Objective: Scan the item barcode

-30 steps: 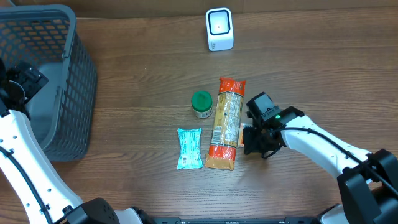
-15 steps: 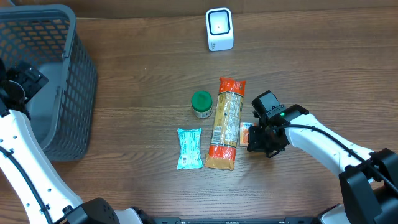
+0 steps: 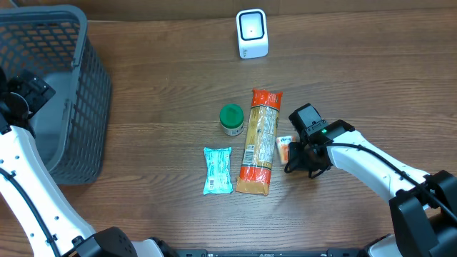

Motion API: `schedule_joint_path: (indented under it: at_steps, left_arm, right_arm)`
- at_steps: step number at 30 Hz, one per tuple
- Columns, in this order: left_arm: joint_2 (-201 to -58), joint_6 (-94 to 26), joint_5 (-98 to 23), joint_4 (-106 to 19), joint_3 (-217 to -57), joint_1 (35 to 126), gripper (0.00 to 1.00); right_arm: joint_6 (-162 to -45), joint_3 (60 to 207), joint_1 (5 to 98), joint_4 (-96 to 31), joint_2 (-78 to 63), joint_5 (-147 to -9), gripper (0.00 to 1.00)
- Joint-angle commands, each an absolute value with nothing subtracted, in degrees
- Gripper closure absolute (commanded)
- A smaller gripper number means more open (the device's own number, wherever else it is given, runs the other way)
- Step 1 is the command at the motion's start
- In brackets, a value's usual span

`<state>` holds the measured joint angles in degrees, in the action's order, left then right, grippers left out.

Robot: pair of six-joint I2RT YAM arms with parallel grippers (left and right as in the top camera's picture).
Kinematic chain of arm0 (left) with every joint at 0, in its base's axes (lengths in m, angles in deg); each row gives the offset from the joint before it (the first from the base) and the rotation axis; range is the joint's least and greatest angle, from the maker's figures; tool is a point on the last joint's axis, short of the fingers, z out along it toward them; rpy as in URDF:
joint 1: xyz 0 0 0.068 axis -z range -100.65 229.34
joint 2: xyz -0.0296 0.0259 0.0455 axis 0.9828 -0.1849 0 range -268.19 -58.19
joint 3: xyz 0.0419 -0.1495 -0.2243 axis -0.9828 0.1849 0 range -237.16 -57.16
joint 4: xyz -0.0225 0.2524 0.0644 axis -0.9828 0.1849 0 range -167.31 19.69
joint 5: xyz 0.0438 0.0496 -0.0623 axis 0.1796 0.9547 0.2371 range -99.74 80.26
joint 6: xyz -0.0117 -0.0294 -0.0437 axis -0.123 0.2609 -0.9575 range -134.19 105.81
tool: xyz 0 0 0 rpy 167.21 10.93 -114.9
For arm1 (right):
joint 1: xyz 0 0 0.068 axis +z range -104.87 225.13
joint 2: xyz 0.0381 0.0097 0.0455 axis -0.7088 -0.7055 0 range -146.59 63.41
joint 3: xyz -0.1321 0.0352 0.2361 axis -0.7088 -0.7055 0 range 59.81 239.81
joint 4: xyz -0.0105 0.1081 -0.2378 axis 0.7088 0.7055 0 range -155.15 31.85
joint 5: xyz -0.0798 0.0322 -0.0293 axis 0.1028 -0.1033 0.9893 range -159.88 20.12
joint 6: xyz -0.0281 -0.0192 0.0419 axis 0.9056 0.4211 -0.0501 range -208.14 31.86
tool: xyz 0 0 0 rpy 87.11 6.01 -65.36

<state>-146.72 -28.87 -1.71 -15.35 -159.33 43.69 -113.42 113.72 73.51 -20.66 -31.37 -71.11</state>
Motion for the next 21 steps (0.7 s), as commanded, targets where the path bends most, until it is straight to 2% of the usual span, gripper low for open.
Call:
schedule_joint_path:
  at_steps: [1, 7, 11, 16, 19, 21]
  left_arm:
    - [-147.00, -29.61, -1.23, -15.35, -160.73, 43.75, 0.00]
    - [-147.00, -29.61, -1.23, -15.38, -160.73, 43.75, 0.00]
    - [-147.00, -29.61, -1.23, -15.35, -160.73, 43.75, 0.00]
    - [-147.00, -29.61, -1.20, -15.33, -160.73, 43.75, 0.00]
    - [-147.00, -29.61, -1.20, -15.35, -160.73, 43.75, 0.00]
    - [-147.00, -29.63, -1.23, -15.35, -160.73, 43.75, 0.00]
  right_arm:
    - [-113.66, 114.53, 73.49, -22.63, -31.06, -60.18, 0.95]
    - [-113.64, 114.53, 73.03, -30.96, -31.06, -53.60, 0.88]
    - [-113.14, 115.47, 71.11, -32.64, -31.00, -51.42, 0.86]
    - [-104.26, 122.99, 70.24, -21.23, -29.31, -52.66, 0.65]
    - [-95.21, 128.21, 70.72, -15.20, -28.70, -60.53, 0.55]
    - [-92.07, 130.07, 71.31, -13.56, -28.68, -66.83, 0.53]
